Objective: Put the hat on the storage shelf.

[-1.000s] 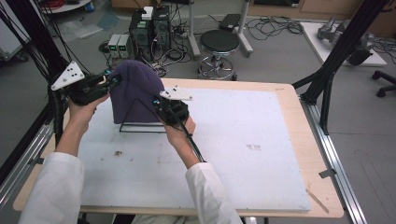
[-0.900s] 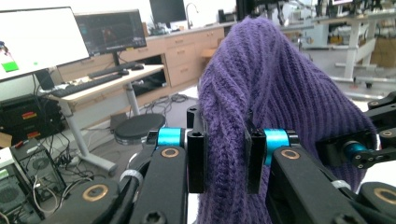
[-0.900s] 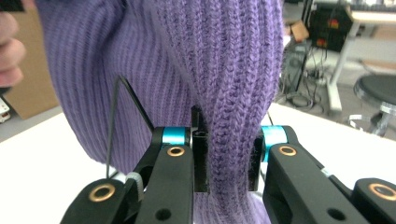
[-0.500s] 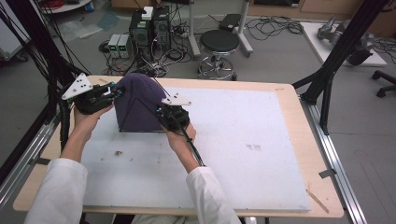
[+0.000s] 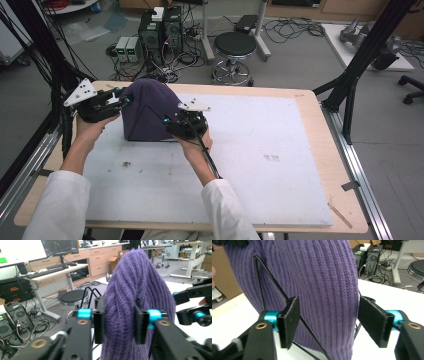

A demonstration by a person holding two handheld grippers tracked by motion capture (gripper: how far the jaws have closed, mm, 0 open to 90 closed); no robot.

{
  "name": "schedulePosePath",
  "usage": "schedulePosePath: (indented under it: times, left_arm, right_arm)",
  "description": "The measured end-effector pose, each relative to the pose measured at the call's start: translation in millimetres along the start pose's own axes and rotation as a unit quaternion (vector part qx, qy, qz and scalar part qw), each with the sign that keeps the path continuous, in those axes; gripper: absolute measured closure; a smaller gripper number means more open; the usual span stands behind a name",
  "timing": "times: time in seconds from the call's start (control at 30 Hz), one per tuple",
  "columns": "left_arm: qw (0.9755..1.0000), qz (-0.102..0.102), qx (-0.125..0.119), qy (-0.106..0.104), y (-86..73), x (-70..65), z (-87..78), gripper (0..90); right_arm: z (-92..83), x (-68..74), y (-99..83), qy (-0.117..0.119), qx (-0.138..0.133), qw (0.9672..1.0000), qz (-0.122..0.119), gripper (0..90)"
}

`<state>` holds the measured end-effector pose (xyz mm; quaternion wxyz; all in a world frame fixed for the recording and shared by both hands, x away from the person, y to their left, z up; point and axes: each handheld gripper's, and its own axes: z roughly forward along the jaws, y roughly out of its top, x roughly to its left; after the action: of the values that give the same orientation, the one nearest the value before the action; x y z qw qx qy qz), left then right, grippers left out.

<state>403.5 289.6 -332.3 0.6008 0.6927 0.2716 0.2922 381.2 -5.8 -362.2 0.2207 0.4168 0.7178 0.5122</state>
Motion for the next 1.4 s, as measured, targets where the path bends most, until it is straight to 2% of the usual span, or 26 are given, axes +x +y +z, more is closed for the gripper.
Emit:
schedulePosePath:
  times: [0.07, 0.1, 0.13, 0.23, 0.4, 0.47, 0.53, 0.63, 0.73, 0.8, 0.93, 1.03, 1.23, 1.4]
  left_arm:
    - [0.9992, -0.028, -0.01, 0.026, 2.7, 1.3, -2.7, 39.9]
    - [0.9986, -0.039, -0.021, 0.03, 3.9, 2.5, -5.1, 34.9]
    - [0.9982, -0.044, -0.029, 0.03, 5.1, 3.5, -7.6, 32.8]
    - [0.9984, -0.034, -0.03, 0.034, 7.4, 4.0, -13.5, 29.1]
    - [0.9985, -0.032, -0.032, 0.031, 11.1, 0.3, -21.0, 25.6]
    - [0.9984, -0.028, -0.035, 0.034, 13.1, -3.3, -23.9, 24.9]
    - [0.9984, -0.024, -0.04, 0.033, 14.2, -8.2, -25.8, 23.1]
    - [0.9985, -0.014, -0.044, 0.03, 15.3, -15.5, -28.6, 22.5]
    - [0.9985, -0.014, -0.045, 0.029, 14.4, -19.2, -32.5, 22.1]
    - [0.9982, -0.015, -0.045, 0.038, 11.7, -19.7, -35.8, 22.0]
    - [0.9967, -0.029, -0.052, 0.055, 1.8, -19.9, -43.0, 21.1]
    - [0.9954, -0.036, -0.06, 0.065, -5.1, -22.5, -48.3, 21.2]
    - [0.9937, -0.035, -0.068, 0.082, -12.6, -27.0, -59.2, 21.2]
    - [0.9934, -0.037, -0.066, 0.087, -15.3, -29.2, -66.7, 21.2]
  right_arm:
    - [-2.5, -0.9, 1.5, 0.001, -0.005, 1.0, -0.003, 30.0]
    - [-3.8, -1.5, 2.4, 0.001, -0.007, 1.0, -0.002, 28.5]
    - [-5.0, -2.6, 3.1, 0.002, -0.011, 0.9999, -0.002, 26.9]
    - [-9.4, -5.1, 5.3, -0.003, -0.016, 0.9999, -0.001, 21.8]
    - [-19.4, -12.1, 10.2, -0.01, -0.028, 0.9994, -0.016, 17.0]
    - [-26.0, -16.5, 13.0, -0.02, -0.036, 0.9989, -0.025, 16.3]
    - [-34.6, -22.7, 16.7, -0.034, -0.043, 0.9976, -0.043, 16.0]
    - [-50.3, -38.7, 20.8, -0.047, -0.053, 0.9971, -0.029, 14.6]
    - [-66.5, -57.7, 23.3, -0.064, -0.06, 0.9961, -0.014, 12.8]
    - [-78.8, -69.9, 23.2, -0.075, -0.068, 0.9947, -0.011, 12.8]
    - [-99.9, -91.0, 18.0, -0.101, -0.074, 0.9921, -0.008, 12.7]
    - [-115.1, -106.4, 13.2, -0.111, -0.077, 0.9908, 0.004, 12.4]
    - [-133.9, -126.4, 4.9, -0.13, -0.082, 0.9881, 0.012, 12.3]
    - [-149.9, -138.4, -3.2, -0.143, -0.087, 0.9859, 0.011, 12.3]
